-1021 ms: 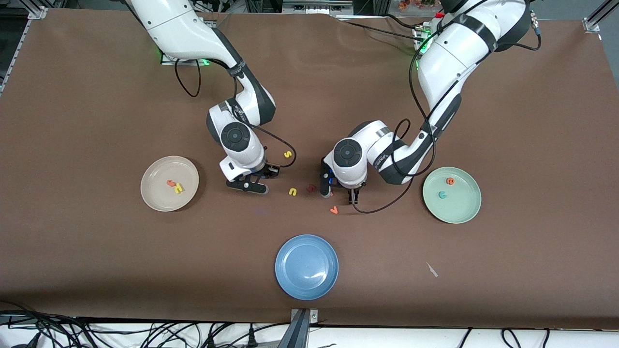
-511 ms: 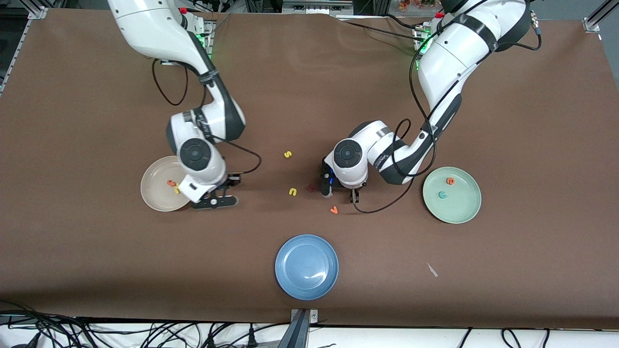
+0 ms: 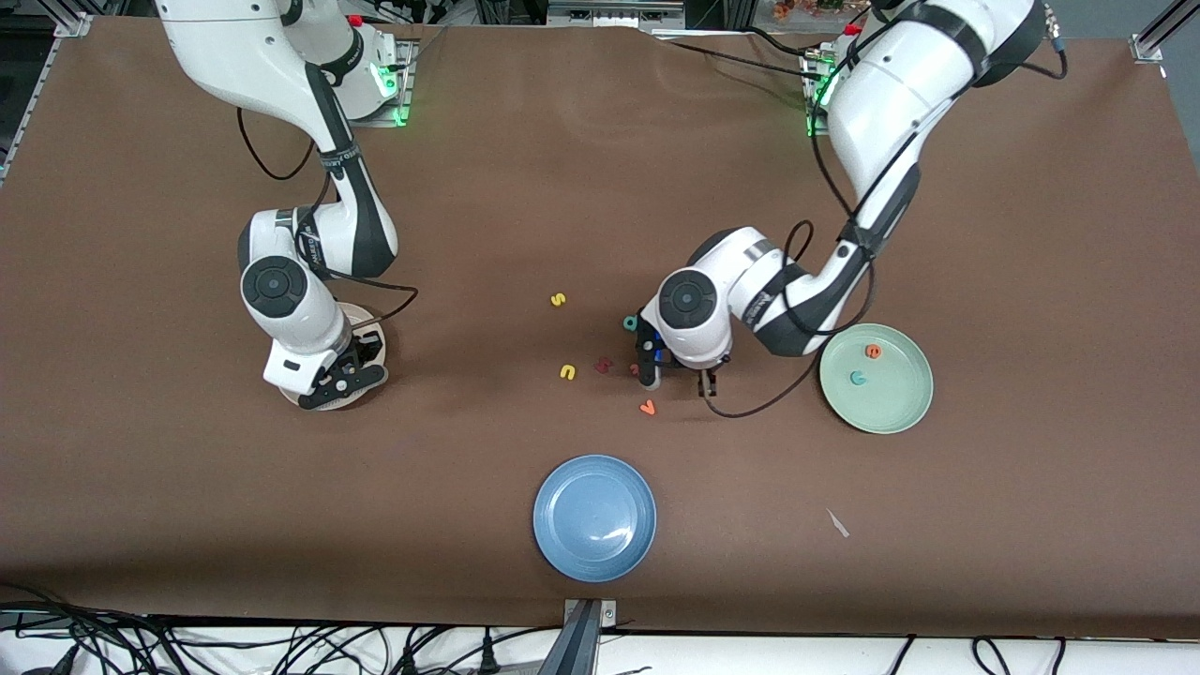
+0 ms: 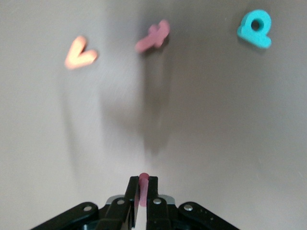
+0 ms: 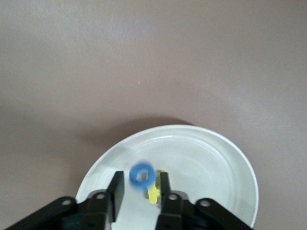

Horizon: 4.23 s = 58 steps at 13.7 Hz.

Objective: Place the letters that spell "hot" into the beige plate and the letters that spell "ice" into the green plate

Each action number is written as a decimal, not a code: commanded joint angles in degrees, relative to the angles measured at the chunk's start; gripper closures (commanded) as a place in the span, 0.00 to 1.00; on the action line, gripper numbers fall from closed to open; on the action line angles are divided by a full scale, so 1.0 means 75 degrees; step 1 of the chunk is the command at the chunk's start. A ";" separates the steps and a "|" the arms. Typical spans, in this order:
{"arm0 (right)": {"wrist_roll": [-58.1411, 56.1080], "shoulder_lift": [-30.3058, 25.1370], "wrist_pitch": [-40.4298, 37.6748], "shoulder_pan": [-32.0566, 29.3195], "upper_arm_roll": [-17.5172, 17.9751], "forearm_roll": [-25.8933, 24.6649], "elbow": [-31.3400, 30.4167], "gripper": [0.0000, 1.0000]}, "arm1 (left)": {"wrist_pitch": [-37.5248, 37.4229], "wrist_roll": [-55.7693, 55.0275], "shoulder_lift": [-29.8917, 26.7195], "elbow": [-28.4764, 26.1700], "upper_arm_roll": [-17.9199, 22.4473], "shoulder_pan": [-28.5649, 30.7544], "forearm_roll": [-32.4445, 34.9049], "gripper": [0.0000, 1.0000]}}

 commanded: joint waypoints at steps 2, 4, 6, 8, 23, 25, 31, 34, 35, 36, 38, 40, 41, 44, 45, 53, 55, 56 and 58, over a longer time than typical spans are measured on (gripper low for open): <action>0.0468 -0.0393 -0.0897 0.0132 0.0083 0.0408 0.0291 0.00 | -0.0741 0.0677 -0.0538 -0.0176 -0.0025 0.0982 -0.0356 1.00; 0.1067 -0.0334 -0.1976 0.0190 0.0083 0.0805 0.1017 0.00 | -0.0999 0.1275 -0.0574 -0.0211 -0.0025 0.1660 -0.0332 1.00; 0.1513 -0.0311 -0.2460 0.0260 0.0083 0.1157 0.1348 0.00 | -0.1000 0.2152 -0.0574 -0.0223 -0.0002 0.2143 -0.0216 1.00; 0.1795 -0.0311 -0.2473 0.0342 0.0095 0.1194 0.1384 0.00 | -0.0941 0.2496 -0.0515 -0.0281 0.0057 0.2505 -0.0098 1.00; 0.1865 -0.2864 -0.3653 -0.3584 0.3671 0.0081 0.1348 0.00 | 0.0595 0.2732 -0.0794 -0.1583 -0.0153 0.3633 0.0290 0.00; 0.2159 -0.3052 -0.4194 -0.3385 0.3226 -0.0025 0.1454 0.00 | -0.0047 0.2510 -0.1111 -0.1361 -0.0317 0.3527 -0.0095 0.00; 0.2733 -0.3649 -0.5950 -0.3361 0.2790 -0.0572 0.2227 0.00 | -0.1677 -0.0203 -0.1406 -0.0271 -0.0435 0.3445 -0.1808 0.00; 0.2675 -0.3884 -0.6093 -0.3513 0.2650 -0.0553 0.2402 0.00 | -0.2380 -0.2137 -0.1605 0.0233 -0.0423 0.3176 -0.1983 0.00; 0.2687 -0.3908 -0.6094 -0.3513 0.2638 -0.0529 0.2485 0.00 | -0.2522 -0.2735 -0.1686 0.0362 -0.0435 0.3106 -0.2031 0.00; 0.2698 -0.3989 -0.6083 -0.3513 0.2568 -0.0482 0.2497 0.00 | -0.2627 -0.3298 -0.1815 0.0398 -0.0447 0.3059 -0.2055 0.00; 0.2710 -0.4014 -0.6059 -0.3513 0.2427 -0.0318 0.2509 0.00 | -0.2734 -0.4761 -0.2189 0.0398 -0.0447 0.2977 -0.2300 0.00; 0.2664 -0.4014 -0.6106 -0.3513 0.2334 -0.0306 0.2509 0.00 | -0.2792 -0.5539 -0.2645 0.0398 -0.0423 0.2976 -0.2313 0.00; 0.2594 -0.4002 -0.6094 -0.3501 0.2194 -0.0294 0.2509 0.00 | -0.2827 -0.5647 -0.2845 0.0398 -0.0412 0.2988 -0.2324 0.00; 0.2159 -0.4002 -0.6036 -0.3454 0.2157 -0.0399 0.2509 0.00 | -0.3074 -0.5741 -0.3536 0.0410 -0.0319 0.3105 -0.2476 0.00; 0.2136 -0.4002 -0.6024 -0.3454 0.2157 -0.0400 0.2509 0.00 | -0.3051 -0.5753 -0.3875 0.0387 -0.0144 0.3117 -0.2686 0.00; 0.2230 -0.3932 -0.6082 -0.3466 0.2157 -0.0353 0.2521 0.00 | -0.1480 -0.5776 -0.6735 -0.2224 0.2518 0.1711 -0.3871 0.00; 0.2230 -0.3920 -0.6094 -0.3478 0.2157 -0.0376 0.2532 0.00 | -0.1690 -0.5881 -0.7100 -0.2496 0.2518 0.1595 -0.3883 0.00; 0.2230 -0.3920 -0.6094 -0.3466 0.2180 -0.0376 0.2532 0.00 | -0.1842 -0.5975 -0.7078 -0.2427 0.2634 0.1419 -0.3872 0.00; 0.2218 -0.3920 -0.6094 -0.3454 0.2192 -0.0318 0.2532 0.00 | -0.1855 -0.5988 -0.6892 -0.2263 0.2764 0.1289 -0.3860 0.00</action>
